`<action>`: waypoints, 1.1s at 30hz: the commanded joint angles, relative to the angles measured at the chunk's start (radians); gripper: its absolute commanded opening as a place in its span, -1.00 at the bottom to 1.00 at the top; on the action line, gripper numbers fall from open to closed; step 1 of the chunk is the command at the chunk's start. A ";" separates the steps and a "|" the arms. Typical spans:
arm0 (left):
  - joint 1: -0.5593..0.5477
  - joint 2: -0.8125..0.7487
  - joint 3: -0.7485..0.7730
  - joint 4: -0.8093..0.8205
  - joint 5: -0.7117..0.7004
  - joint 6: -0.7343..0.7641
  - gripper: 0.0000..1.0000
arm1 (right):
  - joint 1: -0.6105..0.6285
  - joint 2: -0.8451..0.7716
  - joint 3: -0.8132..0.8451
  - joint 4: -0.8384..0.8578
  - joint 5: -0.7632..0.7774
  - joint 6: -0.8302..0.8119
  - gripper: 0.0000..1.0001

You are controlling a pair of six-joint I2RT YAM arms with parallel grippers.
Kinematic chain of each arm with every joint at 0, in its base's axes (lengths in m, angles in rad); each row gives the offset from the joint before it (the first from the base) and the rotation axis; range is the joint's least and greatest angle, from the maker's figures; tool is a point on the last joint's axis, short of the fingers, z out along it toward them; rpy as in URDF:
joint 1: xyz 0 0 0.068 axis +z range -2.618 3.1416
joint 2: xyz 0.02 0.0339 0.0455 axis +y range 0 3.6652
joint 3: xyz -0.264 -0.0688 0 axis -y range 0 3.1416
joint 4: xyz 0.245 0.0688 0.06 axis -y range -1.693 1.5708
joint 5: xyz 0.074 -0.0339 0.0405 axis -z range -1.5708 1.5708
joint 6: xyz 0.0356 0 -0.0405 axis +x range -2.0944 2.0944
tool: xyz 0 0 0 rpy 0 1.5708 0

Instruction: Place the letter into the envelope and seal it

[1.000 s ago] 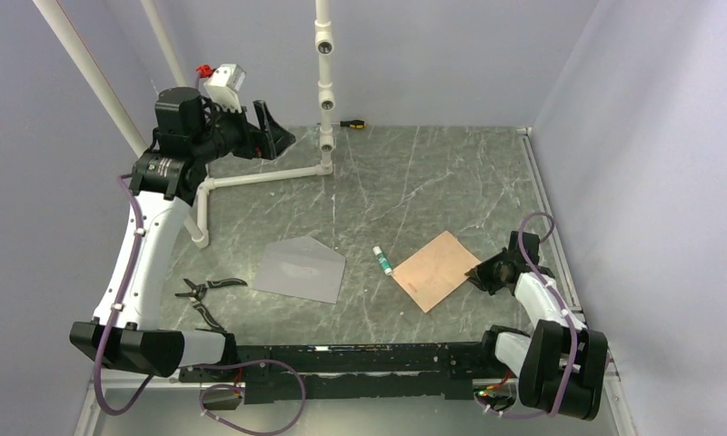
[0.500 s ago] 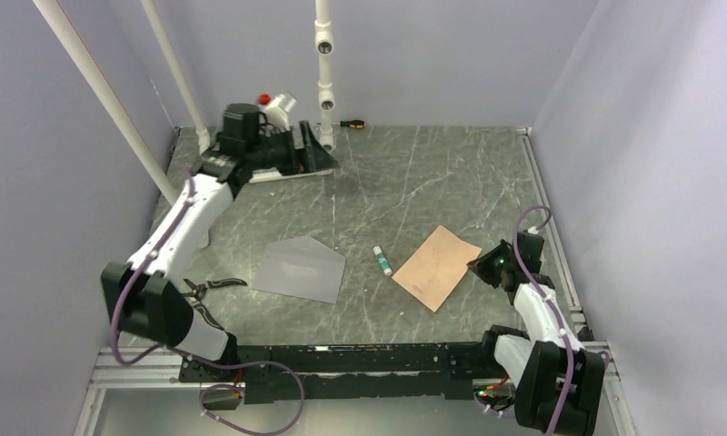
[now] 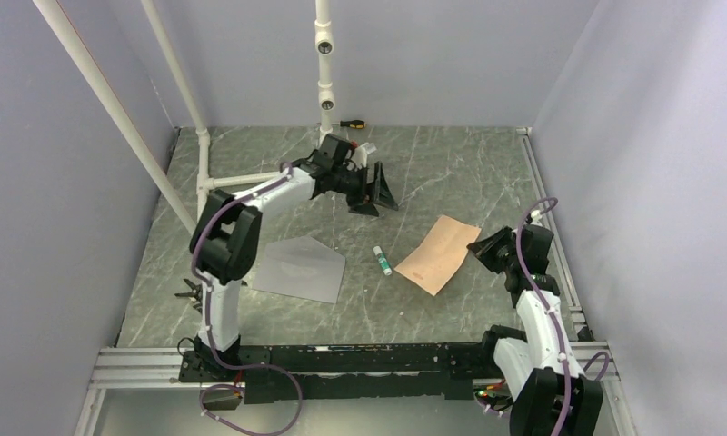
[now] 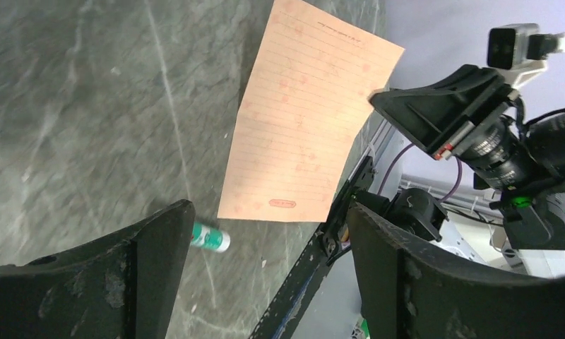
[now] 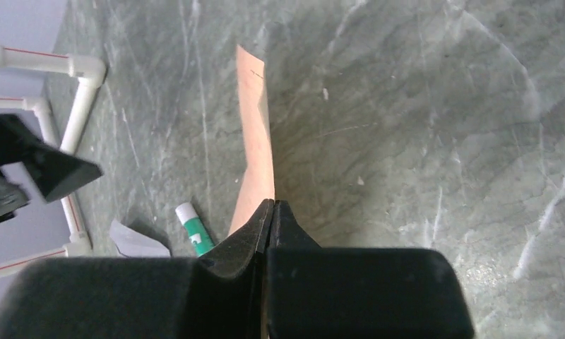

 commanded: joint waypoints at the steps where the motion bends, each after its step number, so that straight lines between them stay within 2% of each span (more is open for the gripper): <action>1: -0.018 0.082 0.114 0.094 0.098 -0.010 0.75 | -0.003 -0.057 0.076 0.034 -0.029 -0.019 -1.00; 3: -0.019 0.121 0.153 0.084 0.119 -0.017 0.85 | -0.003 -0.082 0.099 0.016 -0.009 -0.021 -1.00; 7: -0.024 0.163 0.172 0.130 0.142 -0.065 0.86 | -0.003 -0.097 0.145 -0.015 -0.004 -0.028 -1.00; 14: -0.036 0.187 0.132 0.268 0.196 -0.151 0.86 | -0.003 -0.070 0.192 0.007 -0.089 -0.004 -1.00; 17: -0.034 0.174 0.186 0.184 0.184 -0.131 0.86 | -0.003 -0.058 0.248 0.007 -0.108 0.015 -1.00; 20: -0.034 0.148 0.277 0.017 0.125 -0.079 0.86 | -0.003 -0.061 0.287 0.010 -0.127 0.034 -1.00; 22: -0.032 0.123 0.297 -0.017 0.105 -0.069 0.86 | -0.004 -0.065 0.311 0.013 -0.146 0.056 -1.00; 33: -0.010 0.020 0.297 0.186 0.124 -0.249 0.86 | -0.003 -0.079 0.494 -0.015 -0.184 0.133 -1.00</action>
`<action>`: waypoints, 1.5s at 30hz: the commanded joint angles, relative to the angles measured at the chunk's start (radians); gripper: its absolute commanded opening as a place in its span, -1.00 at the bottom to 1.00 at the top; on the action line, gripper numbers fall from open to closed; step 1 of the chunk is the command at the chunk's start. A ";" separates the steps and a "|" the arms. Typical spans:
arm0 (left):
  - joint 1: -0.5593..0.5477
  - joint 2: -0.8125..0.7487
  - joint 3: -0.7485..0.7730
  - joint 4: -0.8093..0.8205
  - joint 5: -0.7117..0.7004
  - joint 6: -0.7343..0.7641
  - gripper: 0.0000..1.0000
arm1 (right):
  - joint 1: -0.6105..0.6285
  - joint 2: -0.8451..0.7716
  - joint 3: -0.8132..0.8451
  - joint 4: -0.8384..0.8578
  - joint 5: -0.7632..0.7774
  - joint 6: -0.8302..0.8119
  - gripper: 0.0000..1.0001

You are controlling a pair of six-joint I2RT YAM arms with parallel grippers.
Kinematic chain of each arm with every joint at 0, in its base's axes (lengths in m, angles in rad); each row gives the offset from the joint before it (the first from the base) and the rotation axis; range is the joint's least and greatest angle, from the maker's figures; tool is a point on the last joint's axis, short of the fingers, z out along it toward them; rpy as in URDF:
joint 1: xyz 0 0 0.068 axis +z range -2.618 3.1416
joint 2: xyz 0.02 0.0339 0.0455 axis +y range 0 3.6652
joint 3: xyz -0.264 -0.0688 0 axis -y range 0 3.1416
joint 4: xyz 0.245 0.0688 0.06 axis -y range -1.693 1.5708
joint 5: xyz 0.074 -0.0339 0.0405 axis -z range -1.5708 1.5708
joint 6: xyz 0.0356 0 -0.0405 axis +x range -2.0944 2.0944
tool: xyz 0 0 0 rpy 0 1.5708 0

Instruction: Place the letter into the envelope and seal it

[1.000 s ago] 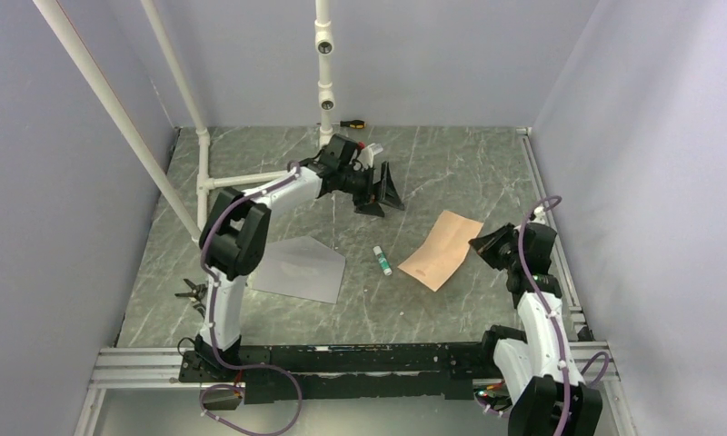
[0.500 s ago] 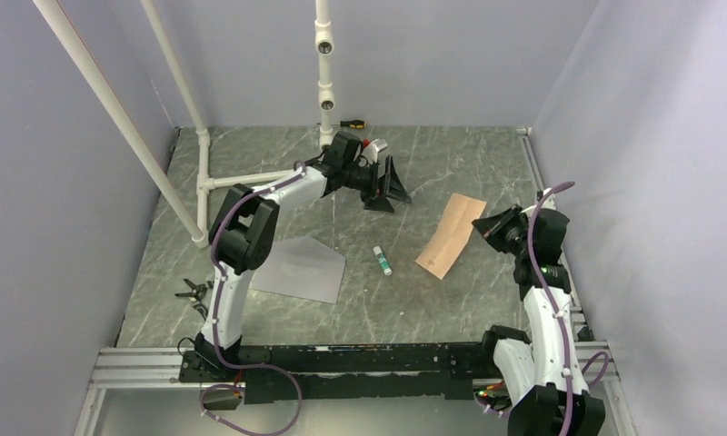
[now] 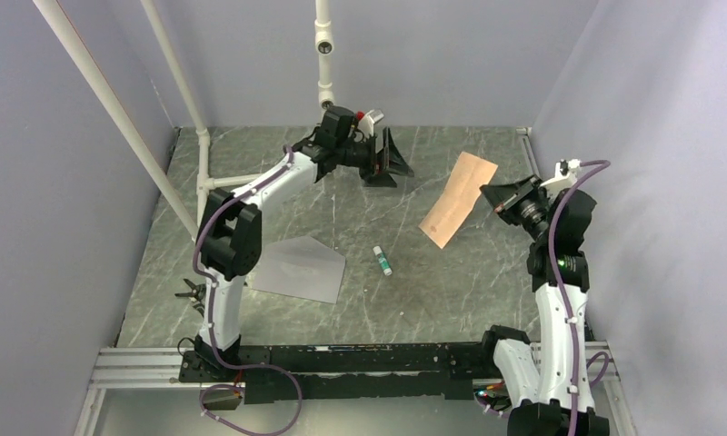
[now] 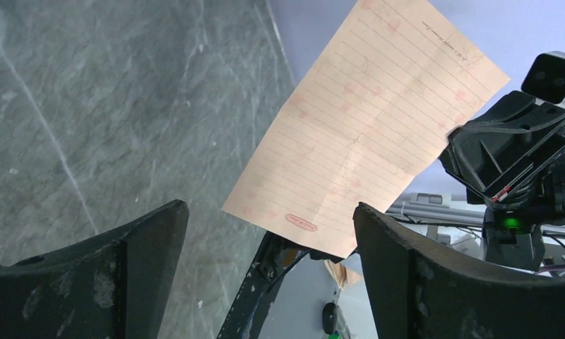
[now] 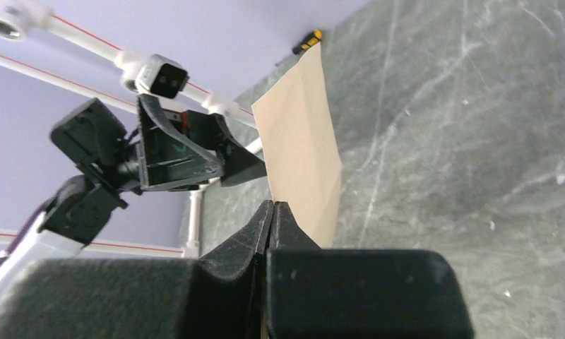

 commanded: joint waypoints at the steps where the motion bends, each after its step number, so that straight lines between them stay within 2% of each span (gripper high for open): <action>1: 0.008 -0.092 0.034 0.149 0.027 -0.120 0.86 | -0.002 -0.023 0.106 0.032 -0.045 0.050 -1.00; 5: 0.007 -0.095 0.021 0.331 0.058 -0.269 0.86 | -0.002 -0.015 0.154 0.072 -0.088 0.122 -1.00; 9: -0.007 -0.065 -0.025 0.635 0.033 -0.444 0.86 | -0.001 -0.026 0.156 0.173 -0.109 0.223 -1.00; 16: -0.023 0.035 0.065 0.876 0.067 -0.659 0.86 | 0.002 -0.007 0.181 0.232 -0.150 0.317 -1.00; 19: -0.053 0.043 0.105 0.844 0.096 -0.660 0.86 | 0.005 -0.001 0.169 0.285 -0.169 0.362 -1.00; 24: -0.073 -0.030 0.071 0.590 0.050 -0.464 0.86 | 0.011 0.008 0.156 0.353 -0.195 0.413 -1.00; 26: -0.073 -0.046 0.071 0.547 0.036 -0.421 0.86 | 0.015 0.009 0.155 0.362 -0.201 0.420 -1.00; 28: -0.074 -0.041 0.079 0.610 0.056 -0.465 0.86 | 0.020 0.013 0.153 0.371 -0.206 0.430 -1.00; 31: -0.076 -0.011 0.104 0.805 0.109 -0.613 0.84 | 0.028 0.017 0.151 0.370 -0.205 0.429 -1.00; 33: -0.077 -0.003 0.117 0.936 0.128 -0.692 0.68 | 0.030 0.022 0.155 0.345 -0.197 0.418 -1.00; 34: -0.078 -0.010 0.117 0.947 0.134 -0.702 0.50 | 0.030 0.023 0.159 0.332 -0.190 0.412 -1.00; 42: -0.075 -0.134 0.045 0.776 0.141 -0.535 -0.92 | 0.031 0.045 0.177 0.299 -0.192 0.397 -1.00; 43: -0.076 -0.141 0.039 0.762 0.139 -0.521 -0.94 | 0.032 0.046 0.174 0.316 -0.204 0.396 -1.00; 44: -0.076 -0.149 0.033 0.753 0.136 -0.510 -0.95 | 0.032 0.044 0.174 0.318 -0.208 0.382 -0.74; 45: -0.075 -0.156 0.028 0.744 0.134 -0.501 -0.95 | 0.033 0.039 0.180 0.302 -0.200 0.354 -0.30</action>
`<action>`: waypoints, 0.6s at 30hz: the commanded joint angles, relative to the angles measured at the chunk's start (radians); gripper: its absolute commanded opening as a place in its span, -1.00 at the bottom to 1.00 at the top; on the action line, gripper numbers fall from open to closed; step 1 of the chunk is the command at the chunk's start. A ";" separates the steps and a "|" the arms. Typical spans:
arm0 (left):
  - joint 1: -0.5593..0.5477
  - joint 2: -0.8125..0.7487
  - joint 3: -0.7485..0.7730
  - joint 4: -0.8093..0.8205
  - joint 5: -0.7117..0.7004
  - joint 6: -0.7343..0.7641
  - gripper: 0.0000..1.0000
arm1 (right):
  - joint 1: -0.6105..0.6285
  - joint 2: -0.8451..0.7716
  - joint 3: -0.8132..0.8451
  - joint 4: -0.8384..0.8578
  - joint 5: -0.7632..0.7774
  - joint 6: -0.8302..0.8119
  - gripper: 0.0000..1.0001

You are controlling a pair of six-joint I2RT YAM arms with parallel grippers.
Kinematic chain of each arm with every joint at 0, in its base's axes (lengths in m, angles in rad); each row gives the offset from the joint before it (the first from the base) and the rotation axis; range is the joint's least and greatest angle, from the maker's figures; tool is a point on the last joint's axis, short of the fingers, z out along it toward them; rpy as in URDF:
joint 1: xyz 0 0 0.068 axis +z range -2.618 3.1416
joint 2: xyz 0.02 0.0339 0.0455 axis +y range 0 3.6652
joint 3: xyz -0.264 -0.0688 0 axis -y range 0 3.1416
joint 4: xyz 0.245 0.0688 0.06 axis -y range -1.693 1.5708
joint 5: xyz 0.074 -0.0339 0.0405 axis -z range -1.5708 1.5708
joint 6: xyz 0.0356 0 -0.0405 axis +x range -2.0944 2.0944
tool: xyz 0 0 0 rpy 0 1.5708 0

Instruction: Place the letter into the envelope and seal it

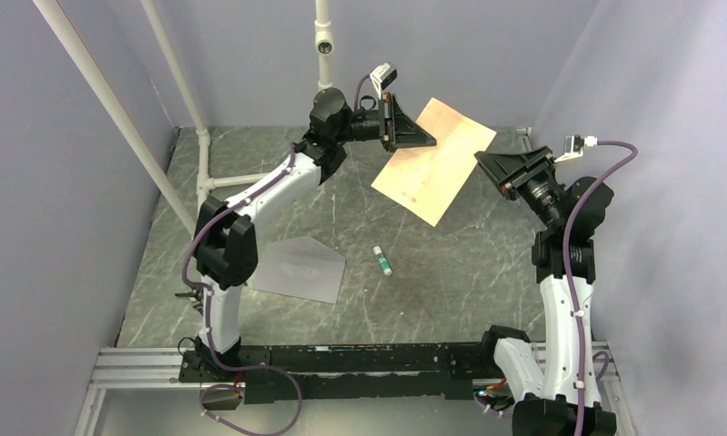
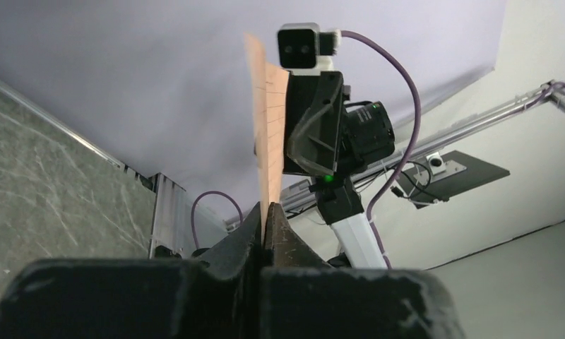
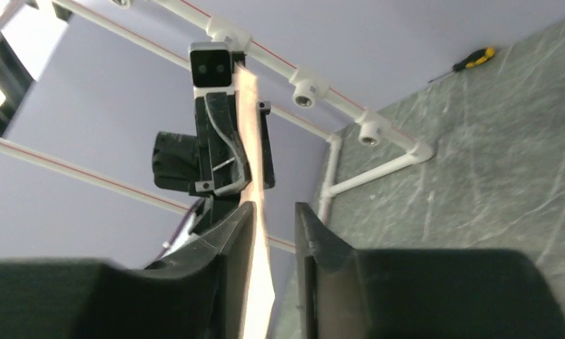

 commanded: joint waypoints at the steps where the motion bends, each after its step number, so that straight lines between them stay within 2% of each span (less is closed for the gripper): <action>1: 0.001 -0.093 -0.014 -0.035 0.011 0.082 -0.95 | 0.006 -0.015 0.056 -0.019 -0.006 -0.084 0.14; 2: 0.003 -0.103 -0.016 -0.040 0.010 0.087 -0.95 | 0.006 -0.022 0.062 -0.060 0.003 -0.124 0.51; 3: 0.004 -0.111 -0.016 -0.045 0.010 0.090 -0.95 | 0.006 -0.028 0.063 -0.081 0.004 -0.157 0.77; 4: 0.006 -0.118 -0.015 -0.049 0.010 0.092 -0.95 | 0.006 -0.033 0.057 -0.081 -0.003 -0.184 0.94; 5: 0.008 -0.126 -0.014 -0.049 0.011 0.091 -0.95 | 0.006 -0.035 0.046 -0.062 -0.023 -0.197 0.98; 10: 0.010 -0.168 -0.009 -0.056 0.019 0.097 -0.95 | 0.007 0.011 0.019 0.050 -0.133 -0.161 0.99; 13: 0.010 -0.196 -0.011 -0.123 -0.001 0.143 -0.95 | 0.009 0.027 0.019 0.212 -0.201 -0.065 0.97; 15: 0.010 -0.213 -0.022 -0.135 -0.006 0.154 -0.95 | 0.018 0.035 0.033 0.315 -0.219 -0.021 0.90; 18: 0.010 -0.222 -0.029 -0.152 -0.006 0.160 -0.94 | 0.032 0.065 0.083 0.350 -0.228 -0.005 0.76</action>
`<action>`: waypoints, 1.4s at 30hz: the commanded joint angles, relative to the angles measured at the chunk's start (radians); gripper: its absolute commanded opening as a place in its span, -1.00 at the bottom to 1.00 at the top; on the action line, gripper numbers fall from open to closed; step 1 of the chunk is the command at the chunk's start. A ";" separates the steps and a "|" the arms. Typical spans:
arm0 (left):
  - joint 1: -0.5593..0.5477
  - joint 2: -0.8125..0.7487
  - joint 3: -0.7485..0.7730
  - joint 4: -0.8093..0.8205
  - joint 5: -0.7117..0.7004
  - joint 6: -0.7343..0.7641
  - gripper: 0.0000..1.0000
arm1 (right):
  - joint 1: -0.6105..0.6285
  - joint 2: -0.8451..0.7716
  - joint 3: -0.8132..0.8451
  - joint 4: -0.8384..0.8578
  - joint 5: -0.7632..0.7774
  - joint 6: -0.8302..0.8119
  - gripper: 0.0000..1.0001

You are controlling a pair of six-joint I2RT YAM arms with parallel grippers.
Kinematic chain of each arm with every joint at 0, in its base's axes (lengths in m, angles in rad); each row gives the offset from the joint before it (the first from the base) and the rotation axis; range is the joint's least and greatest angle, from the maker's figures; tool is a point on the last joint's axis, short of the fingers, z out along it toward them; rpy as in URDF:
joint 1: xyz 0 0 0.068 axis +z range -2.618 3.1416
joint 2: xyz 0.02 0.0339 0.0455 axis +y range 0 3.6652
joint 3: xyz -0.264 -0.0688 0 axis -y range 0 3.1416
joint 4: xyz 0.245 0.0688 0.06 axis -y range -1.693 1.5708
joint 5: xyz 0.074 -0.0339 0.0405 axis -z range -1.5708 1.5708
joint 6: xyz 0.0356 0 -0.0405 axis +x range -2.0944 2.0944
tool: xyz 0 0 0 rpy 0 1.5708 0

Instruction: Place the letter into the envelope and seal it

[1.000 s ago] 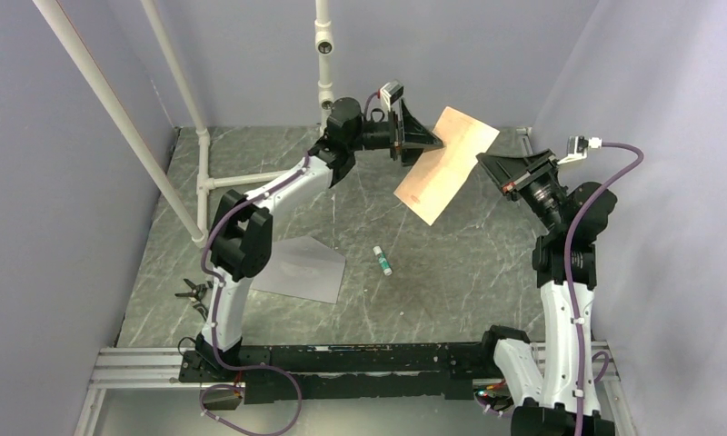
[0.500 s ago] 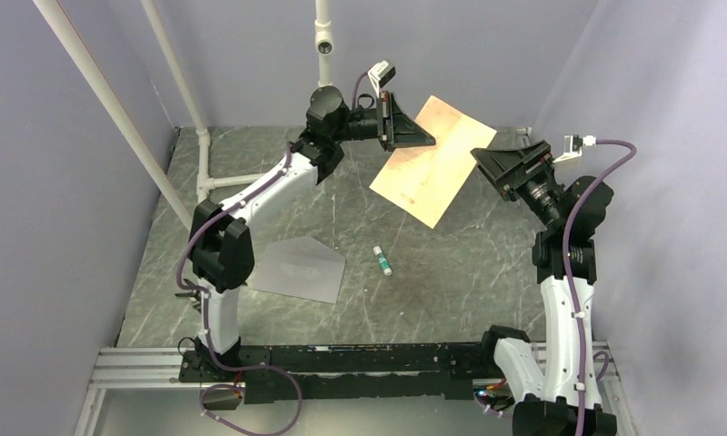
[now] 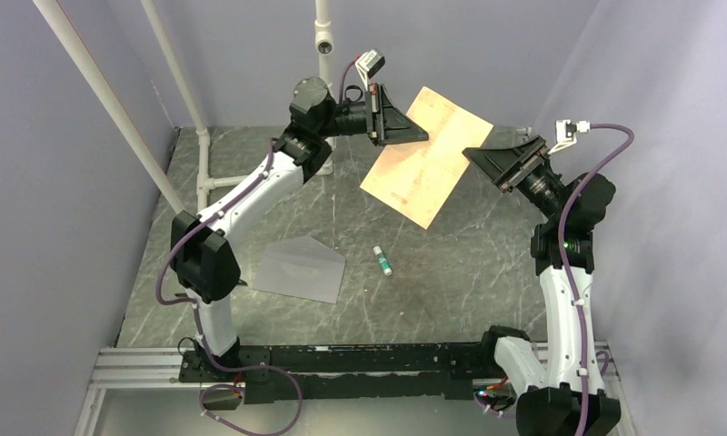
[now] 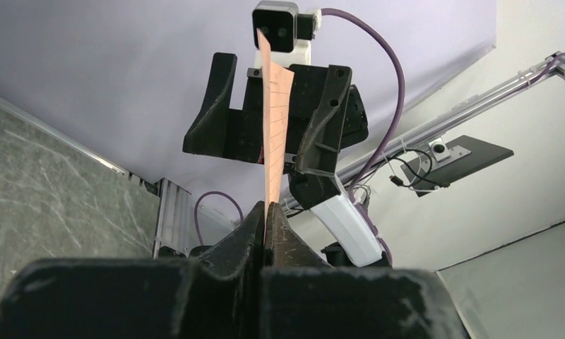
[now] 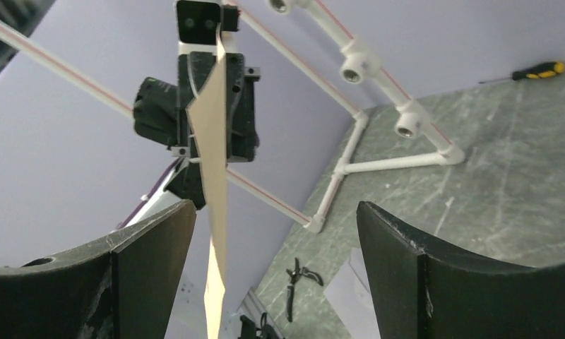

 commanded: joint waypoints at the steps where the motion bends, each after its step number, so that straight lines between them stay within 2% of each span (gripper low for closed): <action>1: 0.000 -0.070 -0.011 -0.033 -0.006 0.049 -0.95 | 0.024 0.031 0.095 0.192 -0.072 0.056 0.70; 5: 0.000 -0.084 -0.017 -0.037 -0.004 0.047 -0.95 | 0.043 0.092 0.200 0.066 -0.072 -0.029 0.43; 6: 0.000 -0.087 -0.016 -0.039 -0.003 0.049 -0.95 | 0.045 0.105 0.221 0.037 -0.066 -0.050 0.26; 8: 0.000 -0.094 -0.011 -0.061 0.003 0.059 -0.94 | 0.045 0.132 0.257 0.021 -0.064 -0.061 -0.27; 9: 0.000 -0.099 -0.011 -0.081 0.005 0.073 -0.85 | 0.044 0.144 0.269 0.030 -0.064 -0.054 -0.58; 10: 0.000 -0.109 -0.014 -0.109 0.007 0.090 -0.52 | 0.044 0.153 0.277 0.044 -0.063 -0.045 -0.88; 11: 0.004 -0.121 -0.023 -0.134 0.009 0.115 -0.21 | 0.044 0.163 0.285 0.055 -0.061 -0.040 -1.00; 13: 0.016 -0.156 -0.054 -0.199 0.013 0.167 0.16 | 0.045 0.176 0.304 0.062 -0.061 -0.046 -1.00; 15: 0.039 -0.199 -0.101 -0.248 0.018 0.216 0.25 | 0.045 0.185 0.316 0.107 -0.073 -0.035 -1.00; 17: 0.070 -0.244 -0.159 -0.263 0.028 0.232 0.21 | 0.044 0.195 0.330 0.127 -0.091 -0.026 -1.00; 23: 0.083 -0.319 -0.247 -0.245 0.024 0.243 -0.10 | 0.045 0.213 0.338 0.248 -0.133 0.062 -1.00; 25: 0.082 -0.316 -0.260 -0.215 0.012 0.219 -0.11 | 0.045 0.212 0.346 0.255 -0.143 0.076 -1.00; 27: 0.083 -0.306 -0.262 -0.198 0.008 0.197 0.00 | 0.045 0.205 0.350 0.256 -0.145 0.079 -1.00; 30: 0.081 -0.288 -0.252 -0.213 0.003 0.193 0.01 | 0.045 0.197 0.351 0.272 -0.144 0.097 -1.00; 32: 0.080 -0.283 -0.255 -0.196 0.017 0.178 -0.07 | 0.045 0.195 0.347 0.293 -0.144 0.117 -1.00; 35: 0.080 -0.280 -0.267 -0.154 0.043 0.153 -0.37 | 0.045 0.192 0.347 0.306 -0.143 0.130 -1.00; 39: 0.080 -0.272 -0.279 -0.079 0.087 0.122 -0.68 | 0.047 0.183 0.342 0.324 -0.155 0.144 -1.00; 41: 0.081 -0.264 -0.283 -0.039 0.104 0.090 -0.93 | 0.052 0.177 0.337 0.325 -0.162 0.138 -1.00; 42: 0.081 -0.263 -0.283 -0.031 0.106 0.082 -0.94 | 0.054 0.174 0.335 0.322 -0.169 0.132 -1.00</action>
